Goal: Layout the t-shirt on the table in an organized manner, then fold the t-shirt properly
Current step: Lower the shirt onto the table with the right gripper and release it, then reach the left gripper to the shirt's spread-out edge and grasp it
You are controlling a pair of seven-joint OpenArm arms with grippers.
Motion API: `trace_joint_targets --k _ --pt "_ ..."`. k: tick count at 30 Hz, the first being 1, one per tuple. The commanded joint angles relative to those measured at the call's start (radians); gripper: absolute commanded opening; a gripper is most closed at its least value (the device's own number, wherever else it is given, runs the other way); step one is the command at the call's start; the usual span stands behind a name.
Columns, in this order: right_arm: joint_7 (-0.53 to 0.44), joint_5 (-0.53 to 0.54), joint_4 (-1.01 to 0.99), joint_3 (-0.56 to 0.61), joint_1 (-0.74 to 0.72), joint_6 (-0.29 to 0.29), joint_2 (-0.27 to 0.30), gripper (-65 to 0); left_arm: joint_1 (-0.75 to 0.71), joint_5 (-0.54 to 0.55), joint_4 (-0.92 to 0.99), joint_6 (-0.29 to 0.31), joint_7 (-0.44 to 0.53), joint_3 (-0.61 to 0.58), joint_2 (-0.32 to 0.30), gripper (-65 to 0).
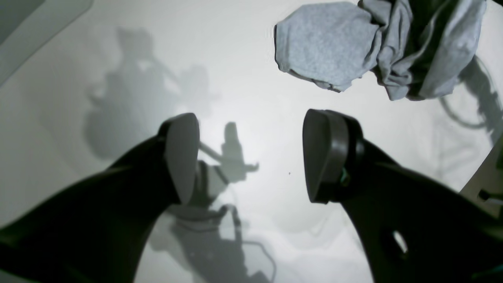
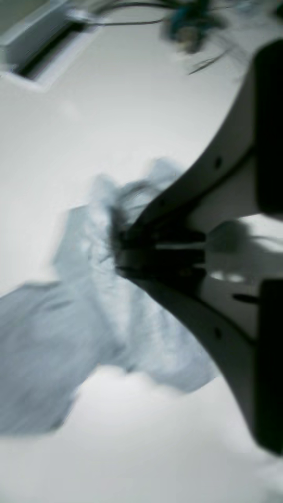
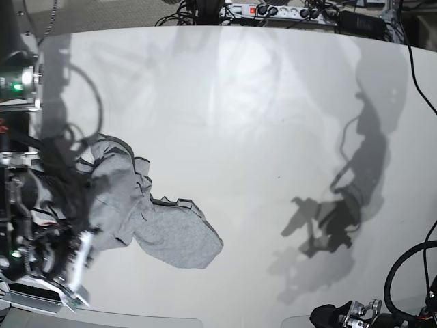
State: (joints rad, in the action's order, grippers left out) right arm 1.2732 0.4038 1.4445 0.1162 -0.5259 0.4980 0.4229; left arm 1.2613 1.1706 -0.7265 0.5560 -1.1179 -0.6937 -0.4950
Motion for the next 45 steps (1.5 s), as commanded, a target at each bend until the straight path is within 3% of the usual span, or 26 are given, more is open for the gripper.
trace_joint_targets --k 1,7,10,16,18,20,28,35,39,42,45 --pt "0.006 0.033 0.015 -0.006 -0.032 -0.003 0.037 -65.0 0.048 0.016 -0.011 0.009 0.019 0.01 -0.001 -23.0" --pt "0.037 0.283 0.015 -0.041 -0.032 -0.001 0.219 -65.0 0.018 0.023 -0.011 0.014 0.044 0.01 -0.001 -23.0" --pt "0.073 0.418 0.015 -0.112 -0.031 0.019 0.278 -65.0 -0.002 0.024 -0.011 0.022 0.058 0.01 0.0 -23.0" --pt "0.123 0.777 0.016 -0.362 -0.016 0.153 0.293 -65.0 -0.018 0.024 -0.011 0.072 0.064 0.01 0.0 -23.0" --pt "0.123 0.906 0.016 -0.463 0.025 0.172 0.293 -65.0 -0.026 0.028 -0.011 0.081 0.065 0.01 0.0 -23.0" --pt "0.123 0.965 0.016 -0.566 0.098 0.172 0.292 -65.0 -0.039 0.044 -0.011 0.082 0.066 0.01 0.0 -23.0" --pt "0.123 1.08 0.015 -0.872 0.419 0.2 0.271 -65.0 -0.09 0.101 -0.011 0.142 0.052 0.01 0.028 -23.0" --pt "0.123 1.08 0.015 -0.904 0.625 0.2 0.25 -65.0 -0.135 0.111 -0.011 0.142 0.015 0.01 0.153 -23.0" --pt "0.123 1.08 0.015 -0.904 0.693 0.2 0.215 -65.0 -0.154 0.003 -0.011 0.142 0.064 0.01 0.222 -23.0" --pt "0.123 1.08 0.015 -0.904 0.7 0.2 0.198 -65.0 -0.179 -0.181 -0.01 0.142 0.181 0.009 0.268 -23.0" --pt "0.123 1.08 0.016 -0.904 0.699 0.2 0.196 -65.0 -0.216 -0.366 -0.01 -0.121 0.335 0.009 0.288 -23.0"
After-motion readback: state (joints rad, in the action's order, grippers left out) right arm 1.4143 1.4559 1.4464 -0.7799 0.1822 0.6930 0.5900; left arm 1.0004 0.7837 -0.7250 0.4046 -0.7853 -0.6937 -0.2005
